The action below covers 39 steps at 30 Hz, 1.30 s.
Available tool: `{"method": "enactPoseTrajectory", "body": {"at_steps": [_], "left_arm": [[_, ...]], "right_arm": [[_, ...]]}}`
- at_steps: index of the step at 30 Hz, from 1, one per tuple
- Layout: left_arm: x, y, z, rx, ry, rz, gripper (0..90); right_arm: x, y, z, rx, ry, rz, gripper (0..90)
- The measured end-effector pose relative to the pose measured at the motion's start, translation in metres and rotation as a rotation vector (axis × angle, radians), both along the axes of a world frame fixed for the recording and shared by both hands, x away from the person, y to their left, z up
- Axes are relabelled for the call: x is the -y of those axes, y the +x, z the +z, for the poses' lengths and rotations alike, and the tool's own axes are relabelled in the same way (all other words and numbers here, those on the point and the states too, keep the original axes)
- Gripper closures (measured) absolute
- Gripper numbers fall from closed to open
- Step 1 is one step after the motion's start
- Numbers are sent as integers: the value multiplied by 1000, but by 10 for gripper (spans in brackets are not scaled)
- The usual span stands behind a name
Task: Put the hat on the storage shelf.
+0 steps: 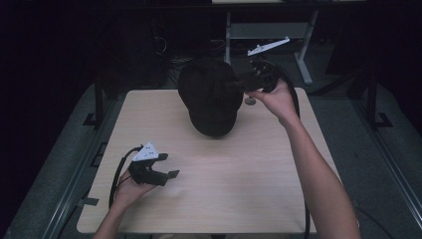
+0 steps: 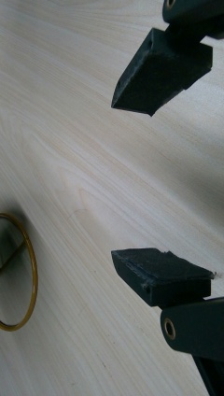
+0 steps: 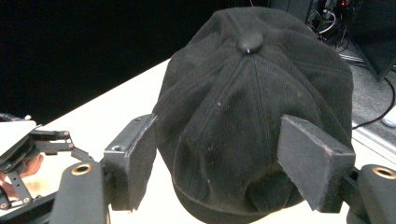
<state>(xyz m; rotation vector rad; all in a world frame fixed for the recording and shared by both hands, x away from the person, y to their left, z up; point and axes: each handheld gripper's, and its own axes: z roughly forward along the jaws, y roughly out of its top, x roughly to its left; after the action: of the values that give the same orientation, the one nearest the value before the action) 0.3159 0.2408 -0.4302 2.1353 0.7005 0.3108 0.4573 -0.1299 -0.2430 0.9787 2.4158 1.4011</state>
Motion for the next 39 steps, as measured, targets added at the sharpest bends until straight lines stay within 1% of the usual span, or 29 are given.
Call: {"method": "enactPoseTrajectory", "body": {"at_steps": [1,3,9,14,19,20,21,22,24,26,27,31,37,39], "left_arm": [[0,0,0,0,0,0,219],[0,0,-1,7,-4,0,219],[0,-1,-1,3,-4,1,219],[0,-1,-1,4,-1,2,218],[0,-1,-1,5,-1,2,218],[0,-1,-1,8,-2,3,219],[0,-1,-1,8,-10,7,219],[0,-1,-1,12,-14,10,219],[0,-1,-1,14,-17,9,218],[0,-1,-2,11,-12,7,218],[0,-1,-2,11,-12,7,218],[0,-1,-2,13,-11,8,217],[0,-1,-2,15,-14,9,216],[-1,-1,-2,15,-10,7,216]], "right_arm": [[2,-1,-1,2,2,4,277],[5,-3,-4,-13,6,-1,273],[14,-8,-10,-16,17,-4,270],[24,-13,-18,-31,21,-9,265],[28,-16,-22,-39,22,-14,261],[30,-19,-24,-46,26,-16,260],[30,-19,-24,-46,26,-16,260],[33,-21,-26,-44,36,-11,260],[34,-23,-27,-46,39,-12,260],[37,-27,-30,-52,47,-20,260],[38,-28,-32,-53,49,-13,260],[41,-32,-35,-61,45,-13,257],[52,-41,-45,-67,58,-18,257],[55,-44,-47,-75,65,-20,257]]}}
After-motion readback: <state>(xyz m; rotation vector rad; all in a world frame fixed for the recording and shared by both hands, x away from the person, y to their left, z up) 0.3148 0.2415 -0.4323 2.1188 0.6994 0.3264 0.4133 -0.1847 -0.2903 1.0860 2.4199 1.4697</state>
